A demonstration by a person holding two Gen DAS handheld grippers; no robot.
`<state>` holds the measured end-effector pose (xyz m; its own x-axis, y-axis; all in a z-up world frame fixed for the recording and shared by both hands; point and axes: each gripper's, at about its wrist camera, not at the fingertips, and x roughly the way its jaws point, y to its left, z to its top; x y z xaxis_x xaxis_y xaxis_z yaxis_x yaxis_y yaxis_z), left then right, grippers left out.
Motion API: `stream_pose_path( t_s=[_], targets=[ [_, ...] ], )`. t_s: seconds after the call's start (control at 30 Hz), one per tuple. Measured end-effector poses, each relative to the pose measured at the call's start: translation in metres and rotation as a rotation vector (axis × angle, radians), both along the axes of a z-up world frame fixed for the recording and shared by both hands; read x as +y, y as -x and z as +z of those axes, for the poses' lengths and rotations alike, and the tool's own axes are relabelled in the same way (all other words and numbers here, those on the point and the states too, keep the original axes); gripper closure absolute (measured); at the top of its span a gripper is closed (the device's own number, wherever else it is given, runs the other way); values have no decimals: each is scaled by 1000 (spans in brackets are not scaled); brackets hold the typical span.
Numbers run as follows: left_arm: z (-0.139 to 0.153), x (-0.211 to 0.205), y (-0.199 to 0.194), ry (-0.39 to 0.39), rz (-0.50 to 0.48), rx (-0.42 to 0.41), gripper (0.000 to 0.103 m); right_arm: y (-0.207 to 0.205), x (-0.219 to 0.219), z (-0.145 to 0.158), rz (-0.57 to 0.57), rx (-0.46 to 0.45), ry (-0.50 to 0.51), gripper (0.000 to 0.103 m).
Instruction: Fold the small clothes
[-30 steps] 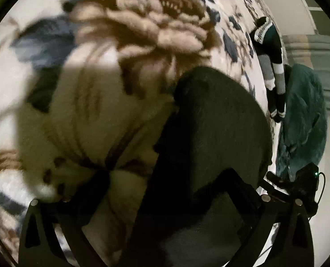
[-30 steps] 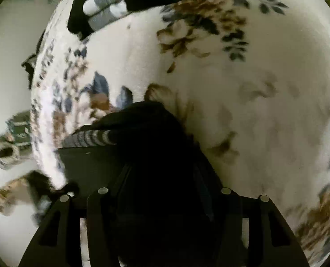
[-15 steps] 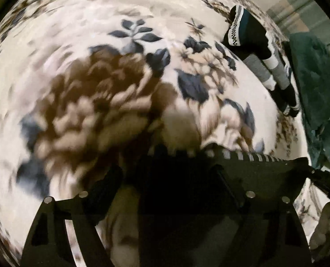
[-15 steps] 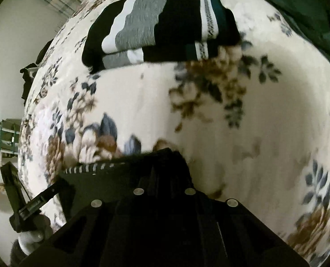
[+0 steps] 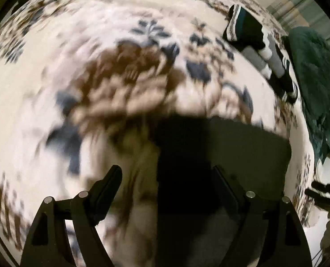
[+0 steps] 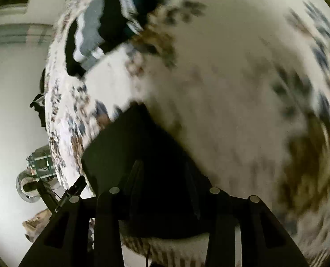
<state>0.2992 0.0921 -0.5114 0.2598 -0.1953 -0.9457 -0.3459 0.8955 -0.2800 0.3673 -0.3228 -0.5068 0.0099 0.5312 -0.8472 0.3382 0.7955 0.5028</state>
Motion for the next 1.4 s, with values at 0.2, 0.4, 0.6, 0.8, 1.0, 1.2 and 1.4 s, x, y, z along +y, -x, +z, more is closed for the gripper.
stream_pose_path(
  t_s=[0.2,0.4,0.6,0.8,1.0,1.2,1.4],
  targets=[
    [-13,-16,46,44,6,116,21,69,14,-57,-85,179,-64,62],
    [-9,-29,50,42,-15,127,21,91,36,-73,-209,103,-98,97],
    [-1,-32,45,43,-11,101,21,100,31,-18,-186,-55,138,98],
    [1,-23,58,47,-13,109,21,111,22,-70,-216,117,68,98],
    [0,-10,69,46,-1,111,21,136,1,-47,-355,66,48,39],
    [-12,-2,78,86,36,122,21,114,13,-87,-294,155,64,32],
    [-15,-2,74,108,36,115,21,98,38,-96,-303,105,7,74]
  ],
)
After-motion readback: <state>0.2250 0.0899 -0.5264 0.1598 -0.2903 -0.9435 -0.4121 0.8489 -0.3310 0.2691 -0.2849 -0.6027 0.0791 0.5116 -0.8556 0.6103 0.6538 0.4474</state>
